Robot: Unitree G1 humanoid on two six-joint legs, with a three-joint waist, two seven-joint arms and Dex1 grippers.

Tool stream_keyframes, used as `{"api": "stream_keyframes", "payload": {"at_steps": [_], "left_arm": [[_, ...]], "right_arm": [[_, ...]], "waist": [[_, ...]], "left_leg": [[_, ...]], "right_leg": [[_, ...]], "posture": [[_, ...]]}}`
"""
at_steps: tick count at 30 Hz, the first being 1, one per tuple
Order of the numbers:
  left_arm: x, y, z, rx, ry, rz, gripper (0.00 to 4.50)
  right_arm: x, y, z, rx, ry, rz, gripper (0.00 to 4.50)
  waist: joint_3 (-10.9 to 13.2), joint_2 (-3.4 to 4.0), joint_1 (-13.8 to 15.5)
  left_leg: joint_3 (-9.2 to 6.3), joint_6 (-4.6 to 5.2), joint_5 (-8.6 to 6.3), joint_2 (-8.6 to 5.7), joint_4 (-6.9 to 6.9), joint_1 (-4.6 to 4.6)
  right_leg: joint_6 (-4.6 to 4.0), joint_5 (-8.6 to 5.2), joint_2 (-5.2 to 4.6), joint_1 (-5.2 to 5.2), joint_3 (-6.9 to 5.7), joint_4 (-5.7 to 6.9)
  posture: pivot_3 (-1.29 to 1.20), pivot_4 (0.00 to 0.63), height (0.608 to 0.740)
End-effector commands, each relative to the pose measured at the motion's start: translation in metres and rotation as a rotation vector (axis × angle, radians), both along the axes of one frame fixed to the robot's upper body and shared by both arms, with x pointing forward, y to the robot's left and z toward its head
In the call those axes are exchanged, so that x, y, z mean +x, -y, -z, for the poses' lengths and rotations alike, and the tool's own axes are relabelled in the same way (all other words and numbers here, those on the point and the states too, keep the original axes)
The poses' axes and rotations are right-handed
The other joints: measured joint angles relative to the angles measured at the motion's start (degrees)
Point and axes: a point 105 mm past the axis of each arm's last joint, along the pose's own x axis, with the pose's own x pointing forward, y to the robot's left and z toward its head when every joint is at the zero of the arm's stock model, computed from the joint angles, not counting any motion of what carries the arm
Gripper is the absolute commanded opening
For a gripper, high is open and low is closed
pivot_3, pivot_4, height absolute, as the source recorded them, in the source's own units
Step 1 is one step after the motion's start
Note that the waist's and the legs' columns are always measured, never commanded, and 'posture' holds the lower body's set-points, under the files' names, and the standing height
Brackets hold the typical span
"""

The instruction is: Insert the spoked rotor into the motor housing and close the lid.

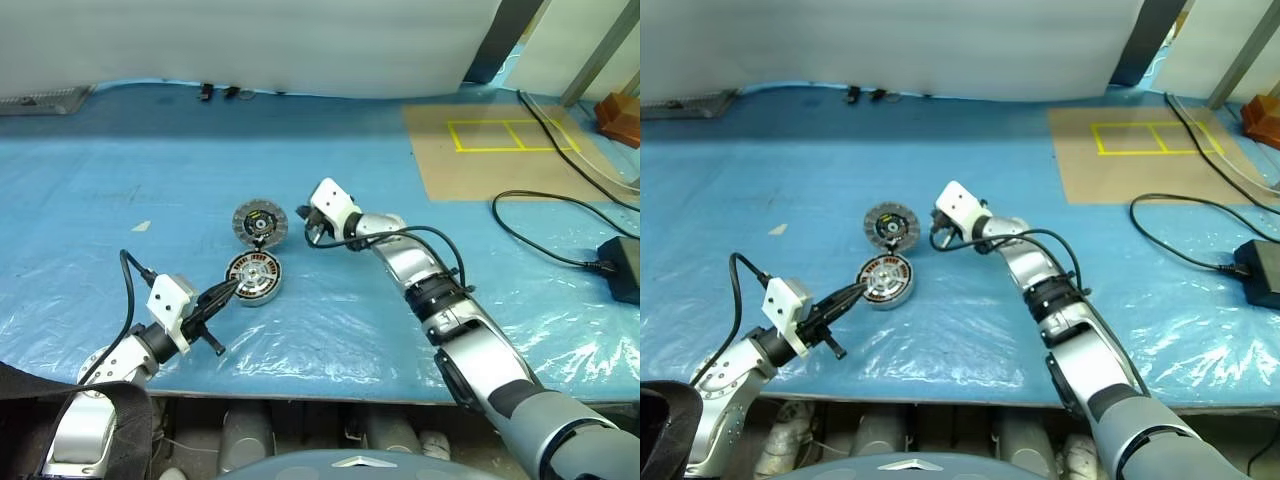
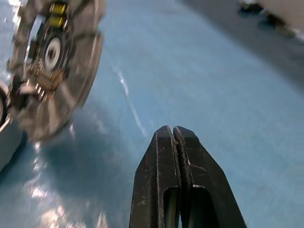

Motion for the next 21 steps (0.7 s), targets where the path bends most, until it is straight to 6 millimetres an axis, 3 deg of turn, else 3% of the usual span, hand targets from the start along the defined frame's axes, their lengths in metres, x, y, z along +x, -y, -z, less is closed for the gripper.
{"api": "stream_keyframes", "payload": {"at_steps": [1, 6, 10, 17, 21], "left_arm": [[-0.002, 0.003, -0.006, 0.002, 0.02, 0.01, 0.0], [-0.002, 0.003, -0.006, 0.0, 0.018, 0.012, 0.0], [-0.001, 0.002, -0.006, 0.001, 0.017, 0.01, 0.0], [-0.01, -0.016, -0.003, 0.023, -0.001, -0.039, 0.0], [-0.015, -0.036, -0.005, 0.038, -0.007, -0.094, 0.0]], "right_arm": [[0.0, -0.016, -0.03, 0.147, 0.029, -0.045, 0.03], [-0.02, -0.045, -0.046, 0.302, -0.134, -0.236, 0.03], [-0.04, -0.06, -0.046, 0.288, -0.228, -0.398, 0.03], [-0.068, -0.057, -0.047, 0.277, -0.328, -0.606, 0.03], [-0.082, -0.052, -0.029, 0.156, -0.317, -0.671, 0.03]], "waist": [[0.0, 0.0, 0.01], [0.01, 0.01, -0.04], [0.01, 0.01, 0.02], [0.01, 0.01, 0.02], [0.0, 0.0, 0.09]], "left_leg": [[0.01, 0.0, 0.0, 0.0, 0.0, 0.0], [0.0, 0.01, -0.01, 0.0, -0.04, -0.03], [-0.01, 0.01, -0.01, 0.01, -0.03, -0.02], [-0.02, 0.01, -0.01, 0.03, -0.07, -0.02], [-0.01, 0.01, -0.01, 0.03, -0.09, -0.01]], "right_leg": [[0.0, 0.0, 0.0, 0.0, 0.0, 0.0], [-0.02, 0.0, 0.0, -0.03, 0.0, -0.01], [-0.02, 0.0, 0.0, -0.02, 0.0, 0.0], [-0.02, 0.0, 0.01, -0.04, 0.0, -0.02], [-0.02, 0.0, 0.01, -0.03, 0.0, -0.03]], "posture": [[0.0, 0.15, 0.74], [0.0, 0.15, 0.74], [0.0, 0.15, 0.74], [0.0, 0.15, 0.74], [0.0, 0.15, 0.74]]}}
